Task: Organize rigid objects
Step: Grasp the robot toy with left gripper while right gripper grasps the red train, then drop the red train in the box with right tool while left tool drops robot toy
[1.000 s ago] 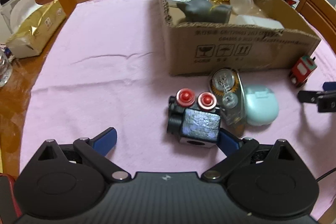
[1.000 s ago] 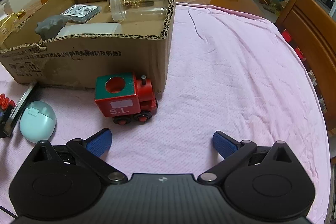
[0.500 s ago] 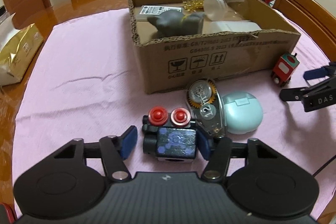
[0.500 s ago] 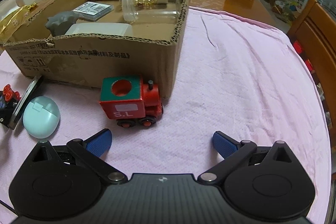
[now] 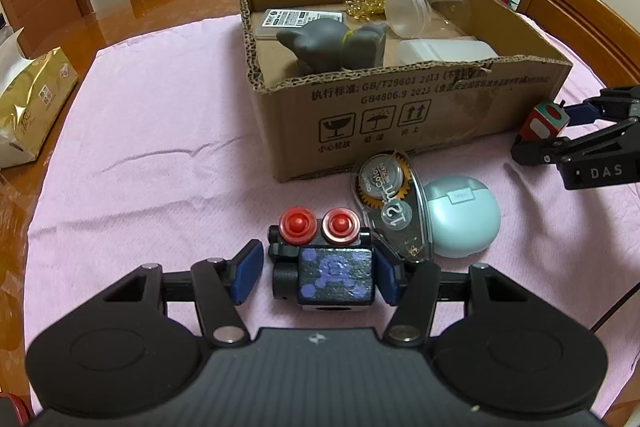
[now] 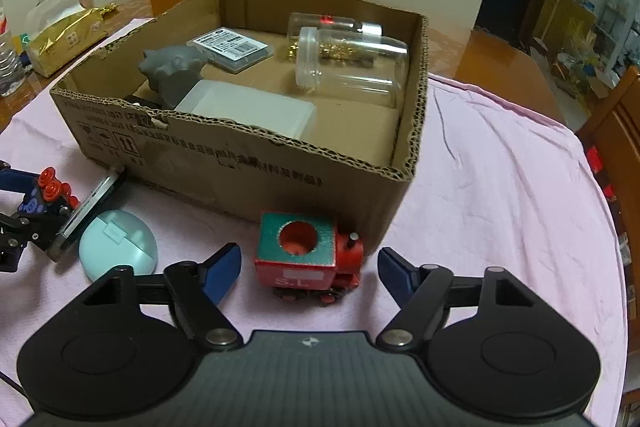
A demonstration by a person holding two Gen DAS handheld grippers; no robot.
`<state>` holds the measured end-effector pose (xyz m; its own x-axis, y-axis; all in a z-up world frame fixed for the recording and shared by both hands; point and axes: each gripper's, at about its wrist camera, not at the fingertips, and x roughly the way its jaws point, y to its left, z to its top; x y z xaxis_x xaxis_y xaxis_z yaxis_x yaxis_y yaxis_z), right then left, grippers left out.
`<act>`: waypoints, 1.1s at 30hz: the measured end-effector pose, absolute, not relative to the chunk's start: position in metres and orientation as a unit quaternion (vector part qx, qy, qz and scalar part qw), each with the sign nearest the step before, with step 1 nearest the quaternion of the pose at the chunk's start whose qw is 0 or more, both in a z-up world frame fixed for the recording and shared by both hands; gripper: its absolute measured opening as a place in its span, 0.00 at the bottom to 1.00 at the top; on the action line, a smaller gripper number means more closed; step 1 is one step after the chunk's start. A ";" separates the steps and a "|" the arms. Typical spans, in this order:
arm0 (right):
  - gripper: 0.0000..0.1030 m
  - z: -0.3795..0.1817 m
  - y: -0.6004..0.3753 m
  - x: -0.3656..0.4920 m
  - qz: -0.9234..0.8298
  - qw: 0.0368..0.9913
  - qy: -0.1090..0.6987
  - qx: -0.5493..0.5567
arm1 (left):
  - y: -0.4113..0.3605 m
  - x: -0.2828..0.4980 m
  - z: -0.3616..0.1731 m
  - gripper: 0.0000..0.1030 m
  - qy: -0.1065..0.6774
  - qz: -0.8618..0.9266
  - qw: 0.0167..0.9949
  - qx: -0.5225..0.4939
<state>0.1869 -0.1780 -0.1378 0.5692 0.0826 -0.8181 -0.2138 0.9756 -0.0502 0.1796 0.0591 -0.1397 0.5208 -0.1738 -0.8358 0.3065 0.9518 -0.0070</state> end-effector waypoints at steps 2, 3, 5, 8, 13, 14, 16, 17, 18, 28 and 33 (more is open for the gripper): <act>0.69 -0.138 -0.178 0.188 0.080 0.882 0.458 -0.074 | 0.058 0.180 -0.139 0.52 0.471 -0.141 0.868 0.073; 0.65 -0.137 -0.178 0.188 0.077 0.882 0.459 -0.075 | 0.058 0.181 -0.139 0.52 0.471 -0.142 0.867 0.074; 0.59 -0.136 -0.181 0.189 0.076 0.880 0.464 -0.071 | 0.058 0.181 -0.139 0.51 0.474 -0.142 0.866 0.076; 0.59 -0.134 -0.184 0.188 0.079 0.878 0.468 -0.067 | 0.057 0.182 -0.137 0.51 0.479 -0.145 0.862 0.082; 0.59 -0.125 -0.182 0.187 0.089 0.874 0.473 -0.070 | 0.057 0.181 -0.132 0.51 0.489 -0.151 0.854 0.095; 0.59 -0.122 -0.183 0.186 0.092 0.872 0.475 -0.071 | 0.058 0.180 -0.129 0.51 0.488 -0.152 0.854 0.098; 0.59 -0.116 -0.183 0.185 0.100 0.870 0.477 -0.073 | 0.059 0.179 -0.123 0.51 0.490 -0.155 0.852 0.102; 0.59 -0.112 -0.184 0.183 0.103 0.870 0.477 -0.076 | 0.061 0.179 -0.120 0.51 0.491 -0.157 0.850 0.103; 0.59 -0.108 -0.185 0.182 0.107 0.869 0.477 -0.078 | 0.062 0.178 -0.116 0.51 0.492 -0.159 0.849 0.105; 0.57 -0.047 -0.190 0.181 0.153 0.870 0.458 -0.101 | 0.061 0.176 -0.065 0.51 0.470 -0.190 0.851 0.137; 0.57 -0.025 -0.190 0.198 0.160 0.884 0.427 -0.105 | 0.053 0.184 -0.042 0.51 0.440 -0.200 0.864 0.138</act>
